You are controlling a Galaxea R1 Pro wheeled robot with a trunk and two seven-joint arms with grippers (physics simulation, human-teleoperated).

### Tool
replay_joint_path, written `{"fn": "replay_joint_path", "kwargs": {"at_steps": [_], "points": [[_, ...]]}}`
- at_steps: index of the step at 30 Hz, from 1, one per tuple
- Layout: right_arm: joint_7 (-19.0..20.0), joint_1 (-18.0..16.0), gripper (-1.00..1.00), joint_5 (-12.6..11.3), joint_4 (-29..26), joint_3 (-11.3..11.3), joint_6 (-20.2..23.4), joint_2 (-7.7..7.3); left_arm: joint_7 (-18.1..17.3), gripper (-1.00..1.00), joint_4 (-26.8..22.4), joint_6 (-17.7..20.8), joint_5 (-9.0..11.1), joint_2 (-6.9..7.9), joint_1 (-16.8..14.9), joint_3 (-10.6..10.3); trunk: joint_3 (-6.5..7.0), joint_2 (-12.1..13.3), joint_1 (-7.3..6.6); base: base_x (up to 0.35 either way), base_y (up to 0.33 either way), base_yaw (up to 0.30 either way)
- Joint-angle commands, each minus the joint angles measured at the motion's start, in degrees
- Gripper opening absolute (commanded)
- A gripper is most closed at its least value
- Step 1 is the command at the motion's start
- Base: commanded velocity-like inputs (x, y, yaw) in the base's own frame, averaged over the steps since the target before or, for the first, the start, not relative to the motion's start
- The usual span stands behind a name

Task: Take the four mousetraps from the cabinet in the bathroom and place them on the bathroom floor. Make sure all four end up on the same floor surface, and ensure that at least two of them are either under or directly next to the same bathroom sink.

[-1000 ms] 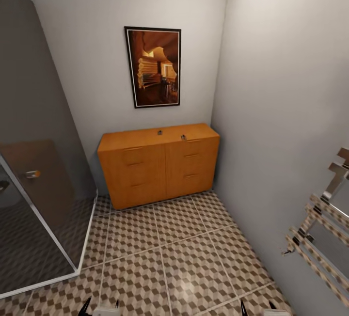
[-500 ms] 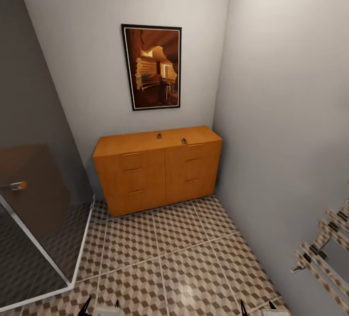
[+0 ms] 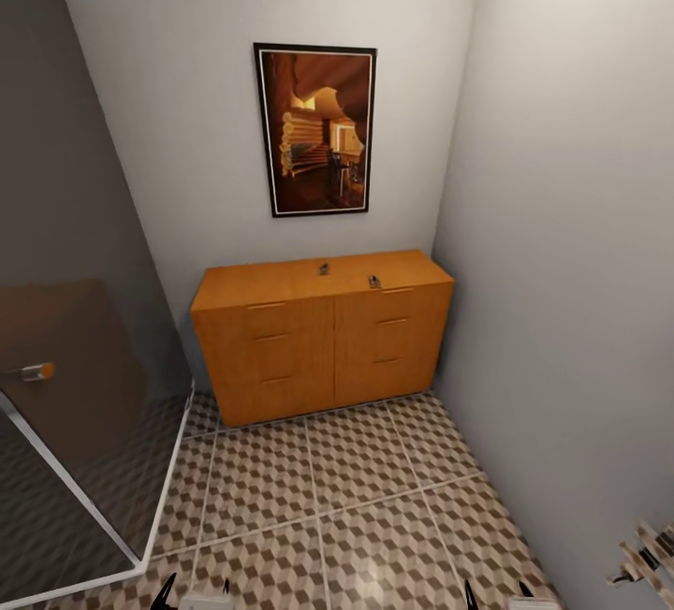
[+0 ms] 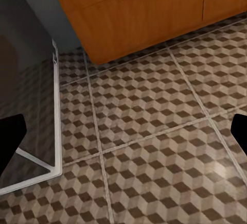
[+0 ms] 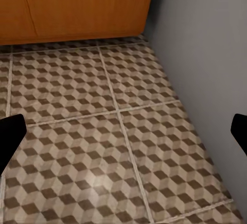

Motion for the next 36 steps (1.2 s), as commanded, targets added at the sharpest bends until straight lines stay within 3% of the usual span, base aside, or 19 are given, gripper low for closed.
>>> {"fn": "replay_joint_path", "kwargs": {"at_steps": [1, 10, 32, 36], "points": [[-0.4, 0.0, 1.0, -0.2, 0.0, 0.5, -0.1, 0.0, 0.4, 1.0, 0.2, -0.2, 0.0, -0.05, -0.1, -0.5, -0.12, -0.1, 0.06, 0.234, 0.0, 0.077], [-0.4, 0.0, 1.0, -0.2, 0.0, 0.5, -0.1, 0.0, 0.4, 1.0, 0.3, -0.2, 0.0, -0.04, -0.1, -0.5, -0.12, -0.1, 0.06, 0.166, 0.0, 0.027], [-0.4, 0.0, 1.0, 0.0, -0.4, 0.6, 0.0, 0.31, 0.4, 1.0, 0.3, -0.2, 0.0, -0.47, -0.1, -0.5, -0.12, -0.1, 0.06, 0.005, 0.0, 0.001], [-1.3, 0.0, 1.0, 0.1, -2.6, 0.6, 3.6, 0.37, 0.4, 1.0, 0.3, 1.1, 0.0, -0.51, -0.1, -0.5, -0.12, -0.1, 0.06, 0.0, 0.0, 0.0]]}}
